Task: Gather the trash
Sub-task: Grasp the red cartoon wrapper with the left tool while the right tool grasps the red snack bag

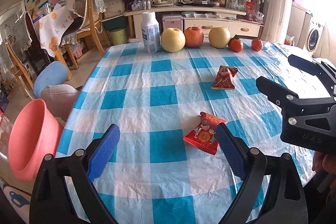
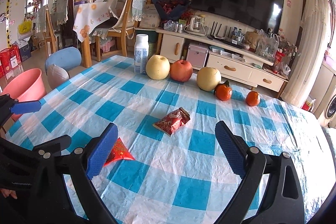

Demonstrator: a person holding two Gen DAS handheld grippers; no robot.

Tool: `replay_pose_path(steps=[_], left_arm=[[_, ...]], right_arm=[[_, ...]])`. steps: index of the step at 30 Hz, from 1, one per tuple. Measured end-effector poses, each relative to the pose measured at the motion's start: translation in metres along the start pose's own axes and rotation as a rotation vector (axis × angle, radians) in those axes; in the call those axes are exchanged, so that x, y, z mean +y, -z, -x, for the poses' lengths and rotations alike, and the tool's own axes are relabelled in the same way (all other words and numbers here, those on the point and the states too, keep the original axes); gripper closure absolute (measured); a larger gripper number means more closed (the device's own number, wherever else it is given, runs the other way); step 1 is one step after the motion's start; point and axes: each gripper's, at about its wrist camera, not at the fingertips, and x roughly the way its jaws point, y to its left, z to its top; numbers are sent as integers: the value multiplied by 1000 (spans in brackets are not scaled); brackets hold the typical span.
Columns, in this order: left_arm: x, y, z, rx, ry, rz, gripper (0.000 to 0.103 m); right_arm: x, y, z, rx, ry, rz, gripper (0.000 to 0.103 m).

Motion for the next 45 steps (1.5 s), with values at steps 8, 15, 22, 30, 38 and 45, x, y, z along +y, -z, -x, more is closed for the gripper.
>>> replay_pose_path(steps=[8,15,22,30,38,45], left_arm=[[-19,1,-21,21,64,-51,11],[-38,-2,-45,45,112,-107,11],[-44,-3,-70,87,129,-119,11],[-38,-2,-86,111,139,-84,11],[-38,2,-99,149,160,-74,22],[-36,4,-102,149,150,-63,36]], right_arm=[[-37,1,-9,55,-78,-82,9],[-81,6,-26,110,-151,-213,9],[-91,10,-59,173,-252,-307,9],[-73,9,-92,187,-315,-319,9],[-76,7,-120,221,-322,-369,25],[-72,9,-138,244,-335,-378,33]])
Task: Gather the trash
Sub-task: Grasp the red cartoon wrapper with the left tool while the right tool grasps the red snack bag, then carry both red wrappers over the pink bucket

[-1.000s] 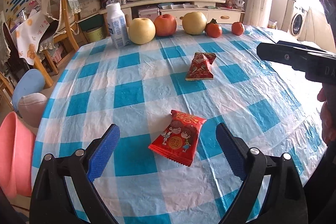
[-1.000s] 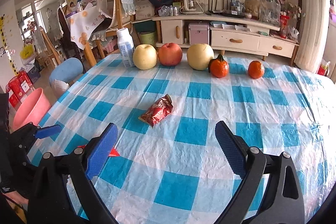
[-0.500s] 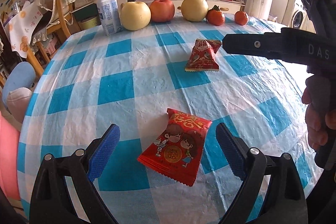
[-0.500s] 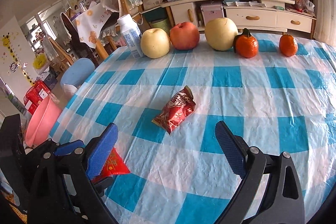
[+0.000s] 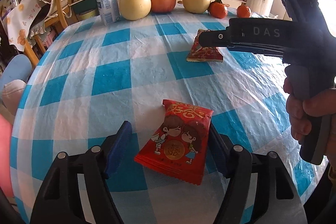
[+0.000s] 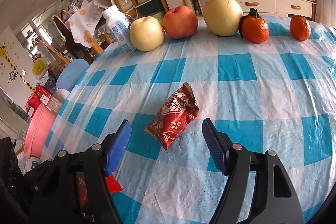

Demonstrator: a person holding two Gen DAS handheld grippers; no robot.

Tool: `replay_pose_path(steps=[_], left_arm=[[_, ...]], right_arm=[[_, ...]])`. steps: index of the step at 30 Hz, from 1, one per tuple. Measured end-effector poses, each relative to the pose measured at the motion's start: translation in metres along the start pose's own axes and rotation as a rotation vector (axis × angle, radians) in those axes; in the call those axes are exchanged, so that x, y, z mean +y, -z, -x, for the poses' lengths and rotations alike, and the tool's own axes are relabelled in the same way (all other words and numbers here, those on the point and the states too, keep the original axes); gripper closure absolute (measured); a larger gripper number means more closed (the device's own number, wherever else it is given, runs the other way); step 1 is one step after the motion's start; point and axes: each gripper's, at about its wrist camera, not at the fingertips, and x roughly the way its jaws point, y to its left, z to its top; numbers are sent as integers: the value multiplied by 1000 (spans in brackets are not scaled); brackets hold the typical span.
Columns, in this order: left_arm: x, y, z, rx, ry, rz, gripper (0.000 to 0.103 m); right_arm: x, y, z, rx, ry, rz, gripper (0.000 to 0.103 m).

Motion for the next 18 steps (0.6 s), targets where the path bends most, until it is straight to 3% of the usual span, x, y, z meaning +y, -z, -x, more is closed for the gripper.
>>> replay_pose_path(steps=[4,11,13,18], left_arm=[[8,-2,1,-14,-7,41,47],[18,-6,-2,-38,8,106,52],[21,-7,-1,-50,12,129,60],[33,-7,-1,-71,29,177,63]], right_arm=[[1,-1,-7,1,10,15,42],[4,-2,-16,0,27,40,63],[4,-1,-16,3,24,41,65],[6,-1,-16,1,28,52,68]])
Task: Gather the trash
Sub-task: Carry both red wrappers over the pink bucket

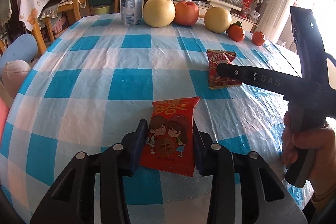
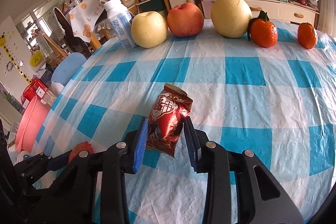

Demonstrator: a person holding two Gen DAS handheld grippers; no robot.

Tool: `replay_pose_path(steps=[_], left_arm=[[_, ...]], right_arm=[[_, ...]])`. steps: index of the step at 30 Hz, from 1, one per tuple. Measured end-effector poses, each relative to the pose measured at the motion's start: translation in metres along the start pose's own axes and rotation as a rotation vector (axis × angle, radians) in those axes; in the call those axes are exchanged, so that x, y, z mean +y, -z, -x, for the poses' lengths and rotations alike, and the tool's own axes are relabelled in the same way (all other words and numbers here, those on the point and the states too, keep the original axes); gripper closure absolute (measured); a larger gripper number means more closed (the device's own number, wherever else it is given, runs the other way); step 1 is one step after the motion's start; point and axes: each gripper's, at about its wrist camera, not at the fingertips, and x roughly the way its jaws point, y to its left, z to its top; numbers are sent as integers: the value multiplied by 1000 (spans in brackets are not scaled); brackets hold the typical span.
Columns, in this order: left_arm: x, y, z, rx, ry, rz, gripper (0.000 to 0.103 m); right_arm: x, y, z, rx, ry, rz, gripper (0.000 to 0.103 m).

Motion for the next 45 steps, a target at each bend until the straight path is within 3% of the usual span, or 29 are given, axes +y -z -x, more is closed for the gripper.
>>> replay_pose_path(steps=[10,12,20,45], left_arm=[[20,-4,6,-39,-5,51,65],[27,-4,8,-45,-10,70,65],[49,-10,16,-84,-37,125,65],[94,-22,54,-199,-245,162,65]], right_arm=[[6,3,6,-20,21,42,74],[7,4,9,-29,28,53,80],[12,6,16,-45,50,83,81],[45,24,48,-92,69,143,83]])
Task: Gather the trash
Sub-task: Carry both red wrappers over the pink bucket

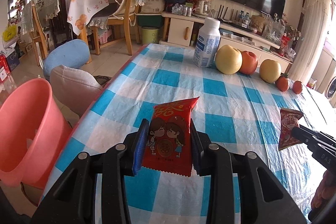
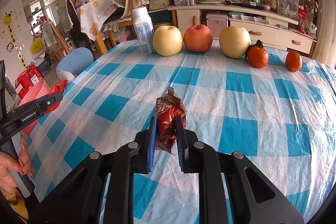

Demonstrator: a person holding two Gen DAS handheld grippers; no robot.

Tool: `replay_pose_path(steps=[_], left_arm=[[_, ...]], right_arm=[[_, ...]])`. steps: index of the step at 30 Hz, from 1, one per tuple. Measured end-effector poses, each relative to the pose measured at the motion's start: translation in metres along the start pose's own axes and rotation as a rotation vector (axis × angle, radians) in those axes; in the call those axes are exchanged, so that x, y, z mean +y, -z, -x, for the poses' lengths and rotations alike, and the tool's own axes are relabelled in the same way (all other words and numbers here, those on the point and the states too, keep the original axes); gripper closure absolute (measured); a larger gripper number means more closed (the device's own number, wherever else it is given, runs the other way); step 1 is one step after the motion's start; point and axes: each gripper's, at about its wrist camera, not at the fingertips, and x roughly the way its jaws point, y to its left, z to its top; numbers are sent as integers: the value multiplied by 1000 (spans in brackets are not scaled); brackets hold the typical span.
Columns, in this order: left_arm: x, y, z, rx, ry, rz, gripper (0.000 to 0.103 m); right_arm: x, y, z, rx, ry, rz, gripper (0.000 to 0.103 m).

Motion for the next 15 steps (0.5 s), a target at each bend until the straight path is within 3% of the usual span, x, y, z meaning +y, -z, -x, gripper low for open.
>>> replay_pose_path(steps=[15], left_arm=[[41,-12,17,-56,-129,40,65]], right_arm=[[42,1,1,-2,2,75,84]])
